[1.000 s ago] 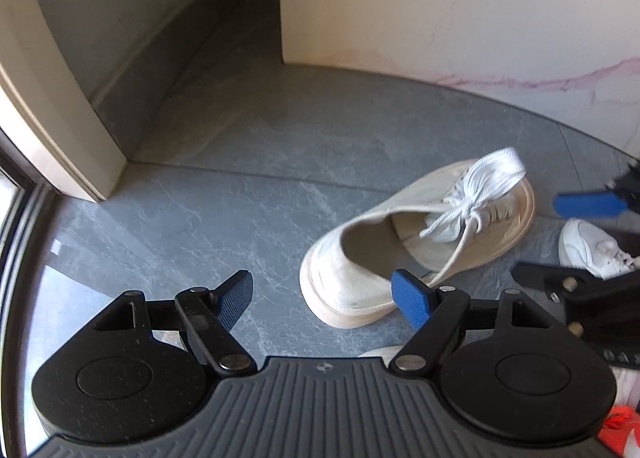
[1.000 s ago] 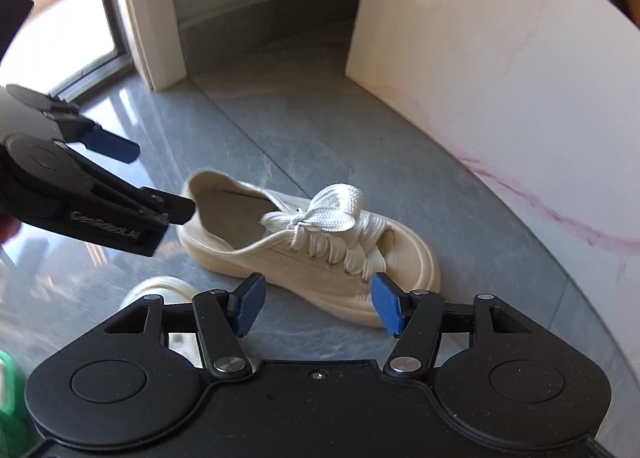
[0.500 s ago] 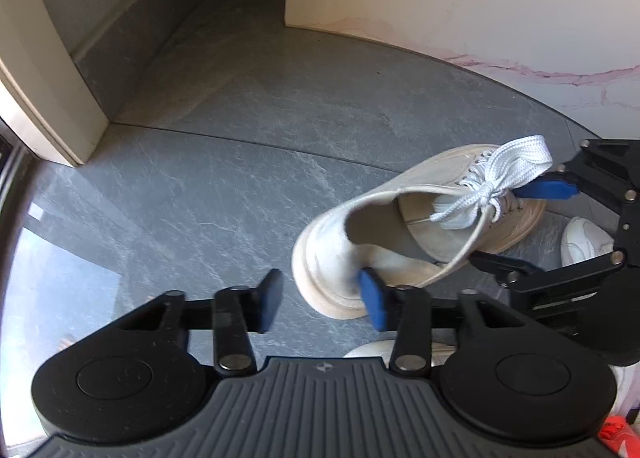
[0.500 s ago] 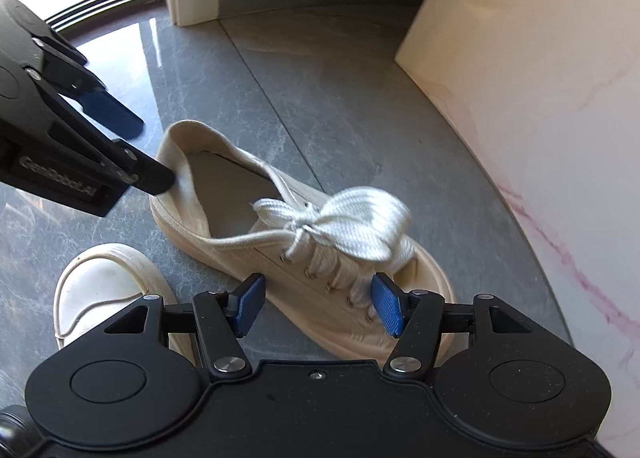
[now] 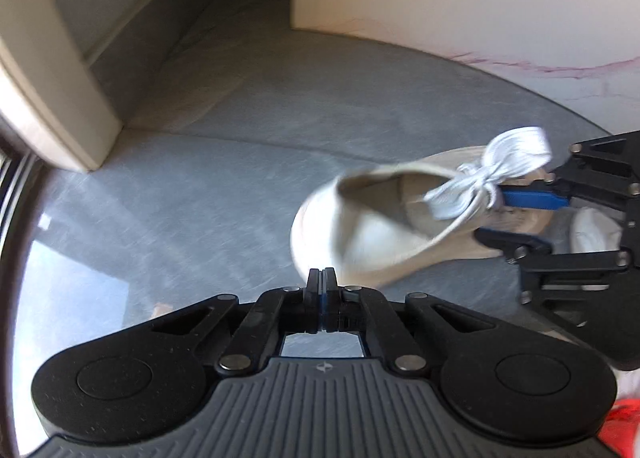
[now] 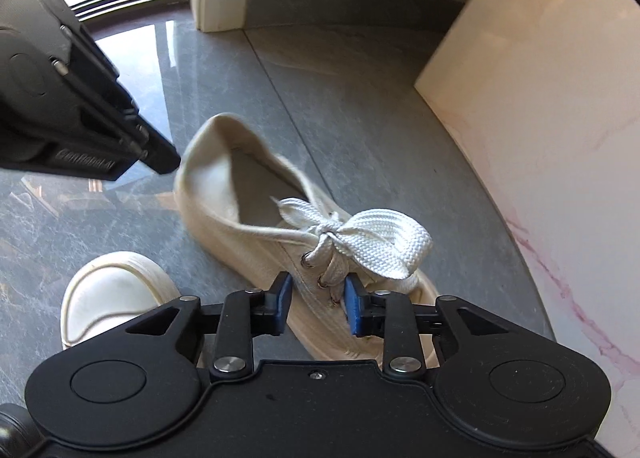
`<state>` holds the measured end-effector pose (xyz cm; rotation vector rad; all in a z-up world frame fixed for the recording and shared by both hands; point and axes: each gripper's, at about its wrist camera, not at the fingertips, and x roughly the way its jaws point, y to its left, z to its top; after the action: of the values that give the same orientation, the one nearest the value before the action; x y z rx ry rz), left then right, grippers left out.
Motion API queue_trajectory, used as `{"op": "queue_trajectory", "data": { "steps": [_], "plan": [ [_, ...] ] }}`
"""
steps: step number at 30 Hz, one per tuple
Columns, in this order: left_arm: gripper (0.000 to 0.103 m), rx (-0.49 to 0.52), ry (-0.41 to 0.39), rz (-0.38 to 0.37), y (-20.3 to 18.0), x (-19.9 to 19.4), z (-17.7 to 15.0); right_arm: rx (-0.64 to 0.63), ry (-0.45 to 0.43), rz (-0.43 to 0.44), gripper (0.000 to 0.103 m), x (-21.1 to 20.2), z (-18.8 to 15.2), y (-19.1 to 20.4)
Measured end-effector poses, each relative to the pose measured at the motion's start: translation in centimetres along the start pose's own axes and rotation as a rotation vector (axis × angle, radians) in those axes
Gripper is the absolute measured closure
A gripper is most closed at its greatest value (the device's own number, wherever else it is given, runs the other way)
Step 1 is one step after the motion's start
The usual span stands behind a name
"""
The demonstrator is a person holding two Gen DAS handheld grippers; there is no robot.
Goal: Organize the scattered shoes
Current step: 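Lift the cream sneaker by the heel with both grippers and carry it toward the window wall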
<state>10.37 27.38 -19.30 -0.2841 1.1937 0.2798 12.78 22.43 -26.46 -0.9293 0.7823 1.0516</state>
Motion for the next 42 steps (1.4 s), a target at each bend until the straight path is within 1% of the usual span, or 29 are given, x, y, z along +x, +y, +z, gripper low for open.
{"op": "queue_trajectory", "data": {
  "steps": [3,7,11,15,17,18,20,21,24,25,26,29,32,33,34,35,36,37,38,40,42],
  "plan": [
    [0.103,-0.056,0.011,0.011,2.1,-0.1,-1.0,-0.002,-0.029,0.019,0.082,-0.5,0.7,1.4],
    [0.103,-0.127,0.002,-0.005,4.3,-0.8,-1.5,-0.022,-0.07,0.044,0.085,-1.1,1.7,3.5],
    [0.103,-0.182,-0.018,-0.042,5.7,-1.6,-1.1,-0.013,-0.084,0.069,0.086,-1.8,2.5,5.3],
    [0.102,-0.24,-0.056,-0.098,6.4,-2.1,-0.4,-0.046,-0.057,0.05,0.086,-3.2,2.7,5.9],
    [0.094,-0.258,-0.065,-0.124,6.4,-2.3,-0.3,-0.038,-0.065,0.057,0.084,-4.7,2.6,5.6],
    [0.092,-0.266,-0.069,-0.137,6.3,-2.3,-0.2,-0.028,-0.072,0.065,0.078,-5.6,2.6,5.3],
    [0.084,-0.299,-0.072,-0.181,6.2,-2.0,0.2,-0.006,-0.087,0.072,0.074,-7.1,2.6,4.7],
    [0.082,-0.318,-0.071,-0.207,6.1,-1.7,0.5,0.004,-0.09,0.066,0.072,-7.6,2.8,4.5],
    [0.069,-0.349,-0.063,-0.263,5.7,-1.0,1.3,0.044,-0.084,0.054,0.072,-8.1,3.4,3.7],
    [0.061,-0.349,-0.063,-0.266,5.5,-0.8,1.5,0.071,-0.08,0.053,0.072,-8.2,3.9,3.4],
    [0.059,-0.348,-0.061,-0.268,5.3,-0.5,1.8,0.078,-0.076,0.051,0.072,-8.0,4.3,3.2],
    [0.059,-0.362,-0.054,-0.267,4.8,0.4,2.5,0.08,-0.045,0.045,0.072,-7.0,5.4,3.1],
    [0.059,-0.393,-0.052,-0.278,4.8,1.1,2.9,0.073,-0.008,0.071,0.072,-5.6,7.2,3.2],
    [0.059,-0.398,-0.048,-0.267,4.7,1.4,3.0,0.074,-0.005,0.081,0.072,-4.9,7.4,1.9],
    [0.06,-0.402,-0.044,-0.258,4.7,1.7,3.0,0.078,-0.006,0.096,0.072,-4.4,8.5,0.8],
    [0.06,-0.405,-0.042,-0.253,4.7,1.9,3.0,0.085,-0.008,0.115,0.072,-3.5,8.5,-0.8],
    [0.06,-0.413,-0.041,-0.252,4.8,2.1,2.9,0.091,-0.011,0.131,0.072,-3.2,9.5,-2.3],
    [0.06,-0.431,-0.037,-0.255,5.0,2.6,2.8,0.093,-0.012,0.144,0.072,-3.1,9.5,-2.5],
    [0.066,-0.448,-0.034,-0.261,5.2,2.9,2.6,0.095,-0.014,0.155,0.072,-3.0,9.5,-2.6],
    [0.074,-0.467,-0.033,-0.281,5.7,3.5,2.3,0.095,-0.014,0.17,0.072,-2.6,9.5,-2.2],
    [0.079,-0.466,-0.038,-0.286,5.9,3.8,2.1,0.096,-0.009,0.18,0.072,-2.2,9.6,-1.9]
  ]
}}
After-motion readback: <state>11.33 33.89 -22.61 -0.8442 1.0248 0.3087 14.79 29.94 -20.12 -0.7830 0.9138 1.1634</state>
